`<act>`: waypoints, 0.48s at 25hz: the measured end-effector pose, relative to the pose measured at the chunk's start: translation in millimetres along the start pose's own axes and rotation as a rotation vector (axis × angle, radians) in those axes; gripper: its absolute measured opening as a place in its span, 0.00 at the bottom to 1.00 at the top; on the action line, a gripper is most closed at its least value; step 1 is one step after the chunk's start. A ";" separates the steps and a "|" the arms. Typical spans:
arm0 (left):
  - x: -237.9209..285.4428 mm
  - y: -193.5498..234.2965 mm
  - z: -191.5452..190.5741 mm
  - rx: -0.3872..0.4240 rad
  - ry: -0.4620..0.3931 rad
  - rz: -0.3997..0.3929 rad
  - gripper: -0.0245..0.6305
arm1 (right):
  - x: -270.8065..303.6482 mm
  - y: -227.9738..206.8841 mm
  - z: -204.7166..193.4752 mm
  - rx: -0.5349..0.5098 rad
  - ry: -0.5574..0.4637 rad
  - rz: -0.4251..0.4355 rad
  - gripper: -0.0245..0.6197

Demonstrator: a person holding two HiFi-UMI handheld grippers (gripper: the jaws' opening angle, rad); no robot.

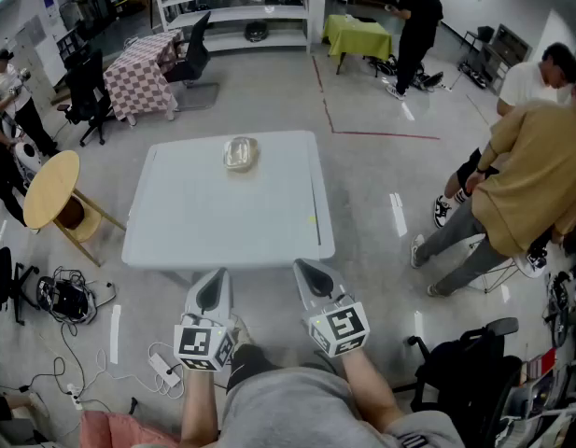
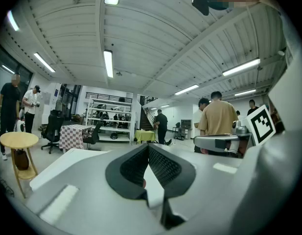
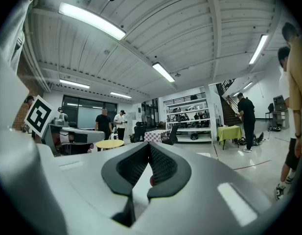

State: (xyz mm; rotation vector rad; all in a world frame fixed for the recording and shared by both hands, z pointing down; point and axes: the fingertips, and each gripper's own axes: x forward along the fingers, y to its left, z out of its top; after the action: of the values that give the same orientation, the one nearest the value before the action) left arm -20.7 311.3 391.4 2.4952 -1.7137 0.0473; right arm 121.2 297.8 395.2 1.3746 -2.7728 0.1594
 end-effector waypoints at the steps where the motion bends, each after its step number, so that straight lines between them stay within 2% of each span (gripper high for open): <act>1: 0.3 -0.8 0.3 0.001 0.001 -0.001 0.05 | -0.1 -0.5 0.0 0.000 0.000 0.001 0.04; 12: 28.3 6.5 -3.0 0.002 0.021 -0.011 0.05 | 23.8 -13.2 -6.0 0.012 0.012 0.018 0.04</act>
State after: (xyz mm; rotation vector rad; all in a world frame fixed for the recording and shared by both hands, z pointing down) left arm -16.4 283.1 397.5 2.4964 -1.6926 0.0740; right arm 117.3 271.7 404.1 1.3474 -2.7789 0.1846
